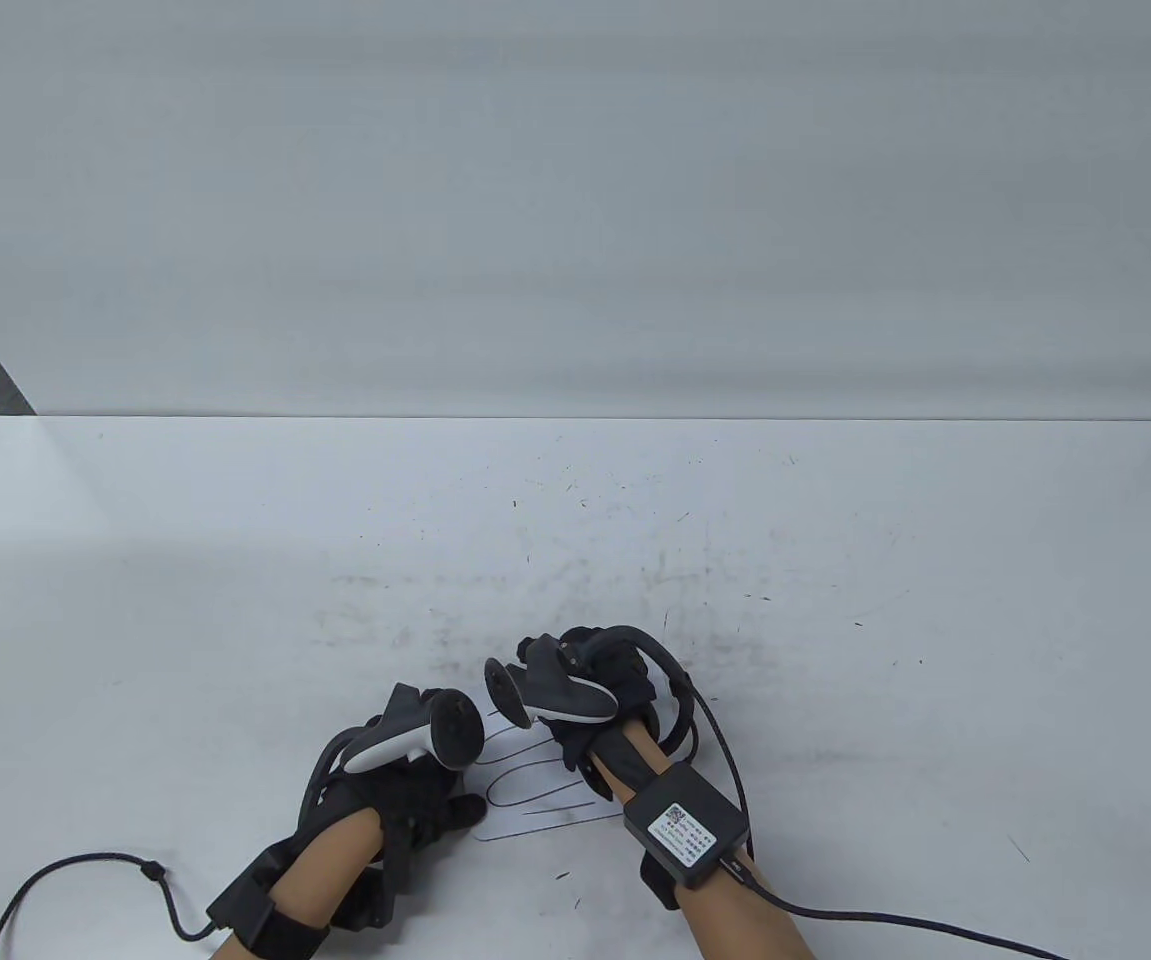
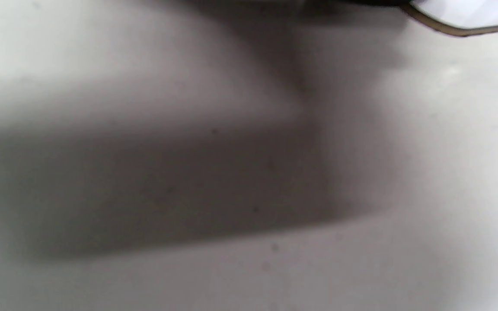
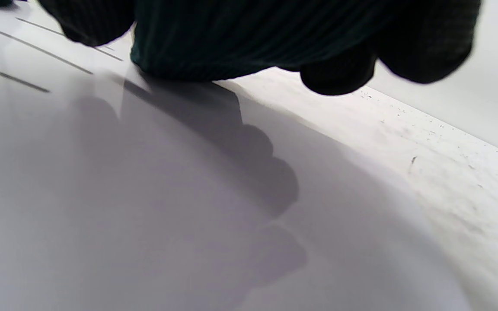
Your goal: Wipe the whiteboard with a whiteboard eraser
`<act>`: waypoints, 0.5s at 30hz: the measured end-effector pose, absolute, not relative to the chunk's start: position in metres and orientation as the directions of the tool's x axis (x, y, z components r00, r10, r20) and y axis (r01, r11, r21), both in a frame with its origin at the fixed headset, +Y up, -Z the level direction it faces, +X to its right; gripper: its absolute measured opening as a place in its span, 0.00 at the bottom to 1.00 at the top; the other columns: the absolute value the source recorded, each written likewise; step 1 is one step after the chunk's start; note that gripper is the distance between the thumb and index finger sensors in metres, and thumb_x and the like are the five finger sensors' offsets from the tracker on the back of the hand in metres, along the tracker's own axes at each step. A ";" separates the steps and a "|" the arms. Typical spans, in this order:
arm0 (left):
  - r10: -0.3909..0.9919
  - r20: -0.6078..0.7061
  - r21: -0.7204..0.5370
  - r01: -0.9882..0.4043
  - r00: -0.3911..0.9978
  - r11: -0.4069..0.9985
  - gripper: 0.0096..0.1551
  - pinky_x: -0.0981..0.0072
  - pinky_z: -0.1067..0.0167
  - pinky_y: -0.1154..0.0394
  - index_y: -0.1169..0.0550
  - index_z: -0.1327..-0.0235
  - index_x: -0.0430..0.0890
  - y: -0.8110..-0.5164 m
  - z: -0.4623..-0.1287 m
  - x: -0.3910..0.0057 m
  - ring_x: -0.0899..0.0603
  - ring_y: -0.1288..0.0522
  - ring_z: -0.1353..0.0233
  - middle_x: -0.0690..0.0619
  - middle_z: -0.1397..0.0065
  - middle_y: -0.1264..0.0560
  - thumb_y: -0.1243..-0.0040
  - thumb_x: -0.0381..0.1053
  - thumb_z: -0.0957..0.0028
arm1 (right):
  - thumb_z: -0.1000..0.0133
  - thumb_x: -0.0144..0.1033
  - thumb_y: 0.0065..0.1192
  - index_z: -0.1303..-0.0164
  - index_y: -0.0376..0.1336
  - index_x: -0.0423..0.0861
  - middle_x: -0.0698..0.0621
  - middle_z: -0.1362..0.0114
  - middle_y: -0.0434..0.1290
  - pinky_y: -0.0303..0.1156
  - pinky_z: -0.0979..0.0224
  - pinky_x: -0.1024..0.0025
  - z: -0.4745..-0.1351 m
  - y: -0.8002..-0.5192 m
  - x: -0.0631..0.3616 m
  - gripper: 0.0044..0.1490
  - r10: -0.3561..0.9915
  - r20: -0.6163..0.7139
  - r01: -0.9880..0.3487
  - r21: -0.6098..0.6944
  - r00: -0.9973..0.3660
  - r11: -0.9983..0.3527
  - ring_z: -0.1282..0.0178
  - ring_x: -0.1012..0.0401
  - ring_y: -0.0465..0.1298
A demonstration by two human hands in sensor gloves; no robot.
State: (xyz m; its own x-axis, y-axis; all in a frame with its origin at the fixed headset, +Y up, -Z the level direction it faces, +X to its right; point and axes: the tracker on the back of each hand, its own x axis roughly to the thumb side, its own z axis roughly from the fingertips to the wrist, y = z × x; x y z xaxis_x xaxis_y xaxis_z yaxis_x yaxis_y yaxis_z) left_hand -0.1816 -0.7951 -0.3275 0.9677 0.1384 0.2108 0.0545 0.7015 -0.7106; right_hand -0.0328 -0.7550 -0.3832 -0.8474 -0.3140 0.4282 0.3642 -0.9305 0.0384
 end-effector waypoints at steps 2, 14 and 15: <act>0.137 0.211 -0.710 0.056 0.968 0.702 0.58 0.30 0.32 0.74 0.78 0.35 0.46 -0.795 -0.327 -0.181 0.26 0.83 0.27 0.41 0.28 0.83 0.59 0.61 0.55 | 0.57 0.55 0.56 0.31 0.50 0.60 0.36 0.32 0.66 0.76 0.53 0.53 -0.381 -0.758 -0.032 0.42 -0.306 0.426 0.354 0.037 -0.852 -0.935 0.45 0.44 0.74; 0.132 0.208 -0.702 0.054 0.969 0.710 0.58 0.30 0.31 0.73 0.77 0.34 0.47 -0.795 -0.327 -0.181 0.26 0.82 0.27 0.41 0.27 0.82 0.58 0.62 0.55 | 0.58 0.56 0.56 0.31 0.48 0.60 0.35 0.32 0.65 0.77 0.53 0.54 -0.296 -0.761 0.015 0.43 -0.341 0.510 0.419 0.041 -0.790 -0.907 0.45 0.44 0.74; 0.130 0.208 -0.701 0.056 0.969 0.711 0.58 0.30 0.31 0.73 0.77 0.34 0.47 -0.794 -0.327 -0.181 0.26 0.82 0.27 0.41 0.27 0.82 0.58 0.62 0.55 | 0.58 0.56 0.55 0.31 0.48 0.60 0.35 0.32 0.65 0.77 0.53 0.54 -0.289 -0.760 0.019 0.43 -0.345 0.513 0.424 0.042 -0.786 -0.905 0.45 0.44 0.74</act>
